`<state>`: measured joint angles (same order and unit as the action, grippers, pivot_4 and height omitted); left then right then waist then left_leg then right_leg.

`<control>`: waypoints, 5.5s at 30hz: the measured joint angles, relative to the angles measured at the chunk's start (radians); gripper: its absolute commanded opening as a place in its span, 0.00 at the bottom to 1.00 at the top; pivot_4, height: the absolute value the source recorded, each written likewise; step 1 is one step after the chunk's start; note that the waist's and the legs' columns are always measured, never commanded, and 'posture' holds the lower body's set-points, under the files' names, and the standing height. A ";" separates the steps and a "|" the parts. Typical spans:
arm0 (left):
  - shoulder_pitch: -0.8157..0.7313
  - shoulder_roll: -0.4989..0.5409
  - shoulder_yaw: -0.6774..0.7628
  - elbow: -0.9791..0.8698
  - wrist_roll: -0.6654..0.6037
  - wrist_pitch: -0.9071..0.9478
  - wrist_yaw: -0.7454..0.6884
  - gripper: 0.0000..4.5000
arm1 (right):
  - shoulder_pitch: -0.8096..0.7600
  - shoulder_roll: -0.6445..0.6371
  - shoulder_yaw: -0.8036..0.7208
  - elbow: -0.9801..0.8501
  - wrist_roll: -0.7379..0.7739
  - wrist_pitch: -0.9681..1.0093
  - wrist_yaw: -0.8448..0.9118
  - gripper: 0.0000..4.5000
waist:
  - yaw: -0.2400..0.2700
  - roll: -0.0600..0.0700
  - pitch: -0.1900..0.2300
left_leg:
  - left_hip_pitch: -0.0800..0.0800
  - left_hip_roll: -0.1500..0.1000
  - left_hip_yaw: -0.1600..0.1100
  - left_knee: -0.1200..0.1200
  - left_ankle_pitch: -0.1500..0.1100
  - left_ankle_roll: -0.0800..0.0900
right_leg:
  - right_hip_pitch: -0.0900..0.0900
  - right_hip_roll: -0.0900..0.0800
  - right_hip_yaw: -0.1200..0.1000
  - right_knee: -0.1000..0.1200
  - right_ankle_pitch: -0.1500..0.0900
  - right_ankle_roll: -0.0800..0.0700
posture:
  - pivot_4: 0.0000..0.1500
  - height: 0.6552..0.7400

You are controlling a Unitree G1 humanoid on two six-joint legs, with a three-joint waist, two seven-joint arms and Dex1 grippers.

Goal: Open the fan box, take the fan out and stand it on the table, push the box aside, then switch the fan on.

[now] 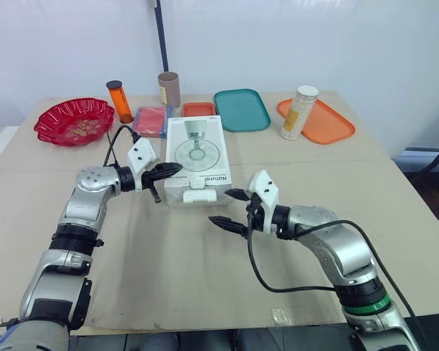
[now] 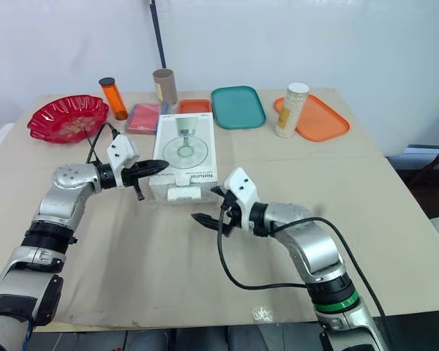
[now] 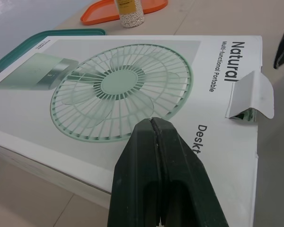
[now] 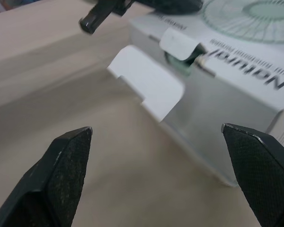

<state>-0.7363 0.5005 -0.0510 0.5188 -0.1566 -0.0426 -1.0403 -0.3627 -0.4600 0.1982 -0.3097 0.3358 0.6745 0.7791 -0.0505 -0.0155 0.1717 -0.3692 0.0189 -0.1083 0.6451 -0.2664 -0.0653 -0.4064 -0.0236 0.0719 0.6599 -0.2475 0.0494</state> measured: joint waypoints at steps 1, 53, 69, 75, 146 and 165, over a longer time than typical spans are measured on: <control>-0.005 0.002 0.000 0.008 0.001 -0.003 -0.003 0.01 | 0.022 -0.015 0.002 -0.016 0.008 -0.002 0.018 1.00 | 0.000 0.000 0.000 | 0.000 0.000 0.000 0.000 0.000 0.000 | 0.000 0.000 0.000 0.000 0.000 0.000 | 1.00 1.00; -0.068 0.032 0.085 0.178 -0.032 -0.083 -0.002 0.01 | -0.147 0.135 -0.133 0.150 0.198 -0.108 -0.053 1.00 | -0.001 0.000 0.001 | -0.002 -0.001 -0.001 0.001 0.000 0.000 | -0.002 0.000 0.000 0.003 -0.001 0.000 | 1.00 1.00; 0.019 0.025 0.122 -0.251 -0.235 0.214 -0.001 0.01 | -0.158 0.142 -0.114 0.207 0.123 -0.140 -0.058 1.00 | -0.002 -0.001 0.001 | -0.002 -0.001 -0.002 0.001 0.000 0.000 | -0.002 -0.001 0.000 0.003 -0.001 0.000 | 1.00 1.00; 0.048 0.016 0.017 -0.154 -0.145 0.169 -0.038 0.01 | -0.151 0.146 -0.113 0.206 0.111 -0.137 -0.061 1.00 | -0.001 -0.001 0.001 | -0.002 -0.002 -0.002 0.001 0.000 0.000 | -0.002 -0.001 0.000 0.003 -0.001 0.000 | 1.00 1.00; -0.015 -0.062 0.008 0.027 -0.045 -0.002 -0.066 0.00 | -0.225 -0.246 0.175 -0.057 -0.096 0.359 -0.200 0.01 | 0.002 -0.001 0.001 | -0.003 -0.003 -0.002 0.002 0.000 0.001 | -0.001 -0.002 0.000 0.003 -0.003 0.000 | 1.00 1.00; 0.052 -0.008 0.019 -0.068 -0.070 0.042 -0.076 0.00 | -0.248 -0.015 0.152 0.263 -0.246 0.144 -0.300 0.01 | -0.001 -0.001 0.001 | -0.002 -0.003 -0.002 0.002 0.000 0.001 | -0.001 -0.002 0.000 0.003 -0.003 0.000 | 1.00 1.00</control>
<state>-0.6845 0.4925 -0.0317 0.4512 -0.2262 -0.0009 -1.1165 -0.6110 -0.4747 0.3501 -0.0470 0.0901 0.8180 0.4789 -0.0513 -0.0167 0.1725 -0.3714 0.0163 -0.1106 0.6470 -0.2669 -0.0645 -0.4078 -0.0255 0.0717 0.6630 -0.2509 0.0496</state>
